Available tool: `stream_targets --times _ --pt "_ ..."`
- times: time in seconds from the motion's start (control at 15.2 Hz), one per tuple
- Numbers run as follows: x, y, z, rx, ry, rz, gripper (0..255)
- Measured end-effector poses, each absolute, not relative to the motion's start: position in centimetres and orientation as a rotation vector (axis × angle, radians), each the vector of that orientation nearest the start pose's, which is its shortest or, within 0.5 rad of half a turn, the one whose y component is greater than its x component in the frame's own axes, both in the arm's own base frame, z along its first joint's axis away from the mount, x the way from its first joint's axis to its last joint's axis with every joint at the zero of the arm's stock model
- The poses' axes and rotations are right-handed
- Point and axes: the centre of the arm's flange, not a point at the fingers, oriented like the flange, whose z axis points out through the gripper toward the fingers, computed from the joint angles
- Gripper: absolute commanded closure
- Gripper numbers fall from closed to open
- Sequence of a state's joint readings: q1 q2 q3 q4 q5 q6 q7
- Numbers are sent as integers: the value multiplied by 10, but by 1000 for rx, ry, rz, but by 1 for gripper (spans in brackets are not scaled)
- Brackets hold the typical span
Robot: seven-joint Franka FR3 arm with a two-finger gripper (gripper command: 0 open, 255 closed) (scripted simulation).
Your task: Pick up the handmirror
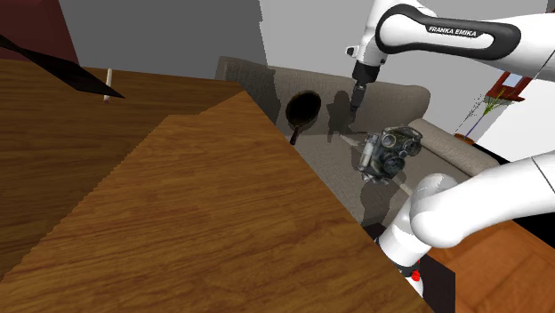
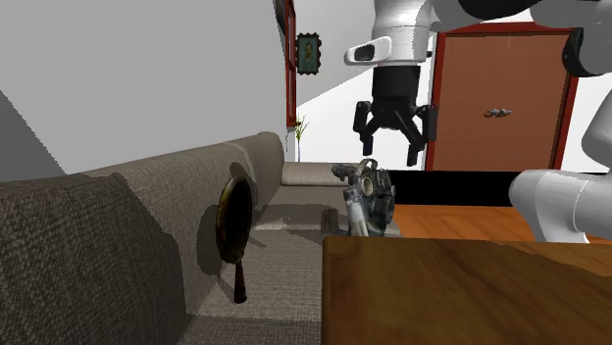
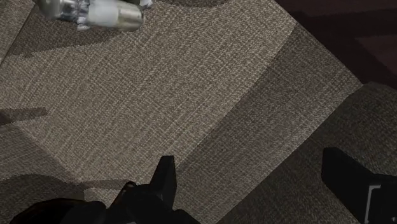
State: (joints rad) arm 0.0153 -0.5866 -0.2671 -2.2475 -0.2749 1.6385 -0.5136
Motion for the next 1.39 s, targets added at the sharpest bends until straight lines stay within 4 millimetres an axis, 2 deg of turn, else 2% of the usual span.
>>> stream_targets --times 0.33,0.66,1.25,1.39 --pt "389 -192 562 -3133 -787 82 0" --pt "434 -239 552 -3045 -1029 36 0" --pt "534 -303 541 -2840 -1444 -45 0" --pt "558 -311 540 -2785 -1533 -63 0"
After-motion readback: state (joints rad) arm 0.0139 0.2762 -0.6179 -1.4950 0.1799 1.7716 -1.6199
